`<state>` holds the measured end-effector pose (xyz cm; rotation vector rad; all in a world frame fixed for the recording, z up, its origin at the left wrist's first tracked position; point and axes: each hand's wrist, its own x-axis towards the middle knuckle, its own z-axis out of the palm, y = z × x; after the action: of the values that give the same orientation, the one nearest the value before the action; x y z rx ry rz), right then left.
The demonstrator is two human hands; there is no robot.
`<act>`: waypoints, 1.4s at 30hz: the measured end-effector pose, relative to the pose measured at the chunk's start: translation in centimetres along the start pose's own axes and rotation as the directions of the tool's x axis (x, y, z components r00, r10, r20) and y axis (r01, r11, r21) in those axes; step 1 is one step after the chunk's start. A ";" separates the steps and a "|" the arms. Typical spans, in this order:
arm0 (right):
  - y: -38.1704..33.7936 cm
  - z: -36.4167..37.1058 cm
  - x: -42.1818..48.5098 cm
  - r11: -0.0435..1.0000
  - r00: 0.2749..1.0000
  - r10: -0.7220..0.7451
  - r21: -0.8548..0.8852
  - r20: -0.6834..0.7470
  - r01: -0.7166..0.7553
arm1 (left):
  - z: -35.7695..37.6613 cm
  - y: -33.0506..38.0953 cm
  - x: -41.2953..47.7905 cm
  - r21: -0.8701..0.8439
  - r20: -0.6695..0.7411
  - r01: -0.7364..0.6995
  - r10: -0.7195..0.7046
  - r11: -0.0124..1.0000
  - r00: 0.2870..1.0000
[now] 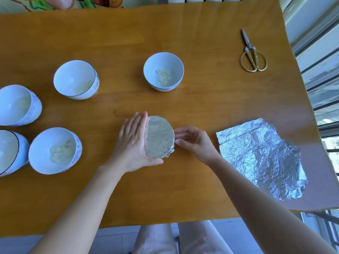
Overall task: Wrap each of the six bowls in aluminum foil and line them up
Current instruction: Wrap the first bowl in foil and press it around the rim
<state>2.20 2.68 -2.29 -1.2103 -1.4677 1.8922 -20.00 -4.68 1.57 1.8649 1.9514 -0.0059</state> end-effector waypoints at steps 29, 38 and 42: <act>-0.3 0.0 1.1 0.996 0.996 0.063 -0.067 0.060 -0.059 | 0.1 2.5 -1.4 -0.040 -0.167 0.216 -0.219 0.976 0.961; -3.5 -1.7 3.6 0.887 0.989 -0.107 -0.440 0.097 0.140 | -1.1 1.5 -1.2 -0.015 -0.059 0.095 -0.096 0.995 0.994; -3.7 -0.7 3.6 0.865 0.976 -0.129 -0.461 0.173 0.196 | -1.5 1.2 -1.2 -0.017 -0.029 0.058 -0.059 0.998 0.998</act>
<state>0.35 7.06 -0.20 -1.1231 -2.1298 1.5710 -19.31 -5.24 3.61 1.8066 2.0194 0.0195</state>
